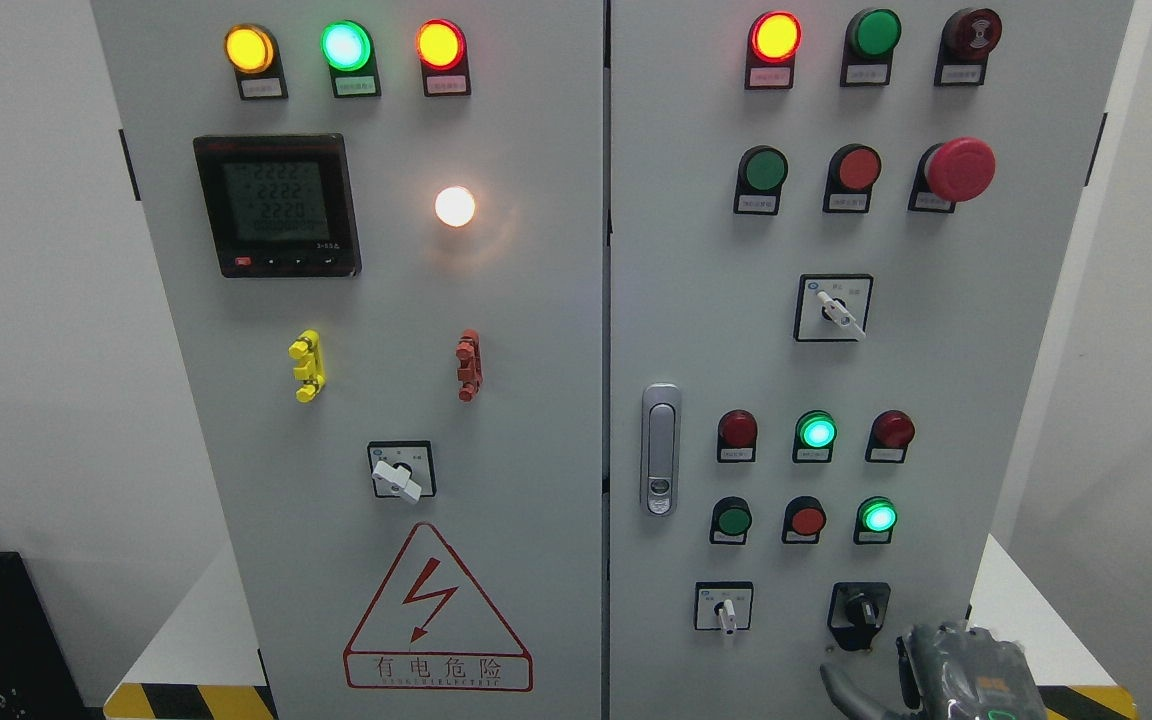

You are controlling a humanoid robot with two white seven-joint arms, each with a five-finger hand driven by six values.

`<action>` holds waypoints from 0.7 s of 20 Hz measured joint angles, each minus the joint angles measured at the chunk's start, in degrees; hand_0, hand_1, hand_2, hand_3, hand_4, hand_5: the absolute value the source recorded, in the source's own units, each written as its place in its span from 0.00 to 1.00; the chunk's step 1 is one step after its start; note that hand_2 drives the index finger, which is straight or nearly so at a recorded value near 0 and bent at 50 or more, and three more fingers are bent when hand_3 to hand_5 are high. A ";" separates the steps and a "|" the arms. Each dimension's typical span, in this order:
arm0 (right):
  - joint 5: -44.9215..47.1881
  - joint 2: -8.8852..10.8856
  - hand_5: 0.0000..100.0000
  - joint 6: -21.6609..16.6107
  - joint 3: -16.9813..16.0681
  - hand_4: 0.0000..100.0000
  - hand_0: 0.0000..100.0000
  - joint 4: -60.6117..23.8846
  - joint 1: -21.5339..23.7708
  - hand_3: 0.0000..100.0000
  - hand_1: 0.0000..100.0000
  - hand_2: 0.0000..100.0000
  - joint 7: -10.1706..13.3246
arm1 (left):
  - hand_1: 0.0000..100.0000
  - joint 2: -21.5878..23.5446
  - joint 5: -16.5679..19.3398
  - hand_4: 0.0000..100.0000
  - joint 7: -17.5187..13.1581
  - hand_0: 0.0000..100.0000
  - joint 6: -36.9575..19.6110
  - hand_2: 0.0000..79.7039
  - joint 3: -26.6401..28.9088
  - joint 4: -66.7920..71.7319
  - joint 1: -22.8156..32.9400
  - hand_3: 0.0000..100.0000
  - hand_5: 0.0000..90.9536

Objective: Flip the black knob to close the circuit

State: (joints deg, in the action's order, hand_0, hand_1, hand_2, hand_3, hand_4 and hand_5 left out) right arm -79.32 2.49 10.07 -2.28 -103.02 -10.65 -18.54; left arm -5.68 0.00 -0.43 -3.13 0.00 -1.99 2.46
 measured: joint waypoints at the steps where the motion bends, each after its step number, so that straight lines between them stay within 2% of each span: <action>1: 0.04 0.03 0.85 0.16 -0.08 0.80 0.00 0.20 -0.21 1.00 0.00 0.88 -0.03 | 0.00 0.00 0.00 0.03 0.00 0.00 0.00 0.00 0.00 0.00 0.00 0.05 0.00; 14: 0.20 0.17 0.85 1.61 -0.54 0.80 0.00 2.94 -2.19 1.00 0.00 0.88 0.46 | 0.00 0.00 0.00 0.02 0.00 0.00 0.00 0.00 0.00 -0.02 0.00 0.05 0.00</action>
State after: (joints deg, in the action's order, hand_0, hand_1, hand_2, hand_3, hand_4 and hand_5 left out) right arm -79.12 2.66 11.68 -2.82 -100.08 -12.84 -18.08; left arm -5.68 0.00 -0.43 -3.14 0.00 -2.01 2.46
